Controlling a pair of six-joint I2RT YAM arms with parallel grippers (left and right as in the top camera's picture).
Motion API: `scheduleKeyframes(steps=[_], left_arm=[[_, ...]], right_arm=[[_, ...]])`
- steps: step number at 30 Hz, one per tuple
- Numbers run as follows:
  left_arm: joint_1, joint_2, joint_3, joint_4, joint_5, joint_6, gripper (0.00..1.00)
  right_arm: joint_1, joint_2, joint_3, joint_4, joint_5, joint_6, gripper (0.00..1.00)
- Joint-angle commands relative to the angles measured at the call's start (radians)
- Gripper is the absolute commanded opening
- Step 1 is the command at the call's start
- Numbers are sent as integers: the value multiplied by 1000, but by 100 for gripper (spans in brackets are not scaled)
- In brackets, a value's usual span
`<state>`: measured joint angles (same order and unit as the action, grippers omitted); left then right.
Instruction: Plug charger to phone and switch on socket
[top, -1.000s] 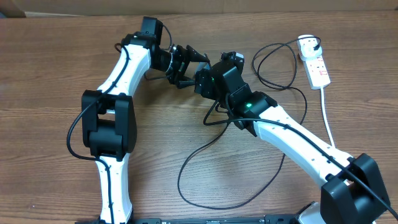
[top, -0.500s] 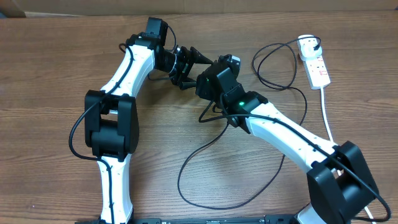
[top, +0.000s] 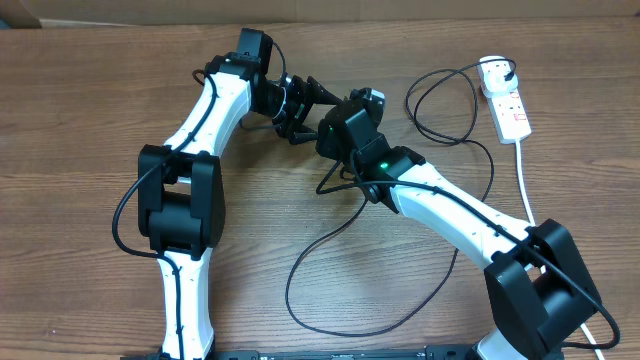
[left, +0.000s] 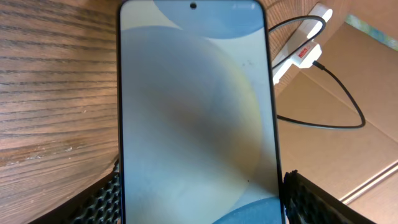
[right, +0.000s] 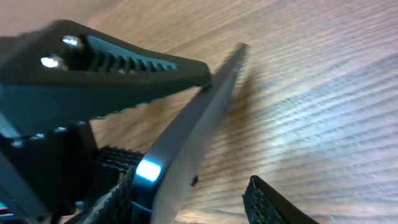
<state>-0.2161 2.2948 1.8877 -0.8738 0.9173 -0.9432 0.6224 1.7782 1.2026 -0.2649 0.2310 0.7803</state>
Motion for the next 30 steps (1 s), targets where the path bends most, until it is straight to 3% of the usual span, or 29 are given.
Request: scheduleKeyframes(steps=[1,17,22,24,26,30], left_arm=[[-11,-8,26,4,19,24,73],[-40,-8,26,-32,29,72,73],[-40,-8,26,-31,13,76,73],[-39,-8,26,-23,-19,76,73],[-39,-8,26,-10,-79,87,74],[-39,-9,27,-7,-270,135,76]], right_arm=[[6,5,26,-10,35,9,49],[-31,29,26,-63,45,29,35],[-65,31,26,-76,45,31,35],[-84,32,25,-84,45,31,40],[-107,37,25,-84,44,30,54],[-175,48,26,-54,-71,-83,63]])
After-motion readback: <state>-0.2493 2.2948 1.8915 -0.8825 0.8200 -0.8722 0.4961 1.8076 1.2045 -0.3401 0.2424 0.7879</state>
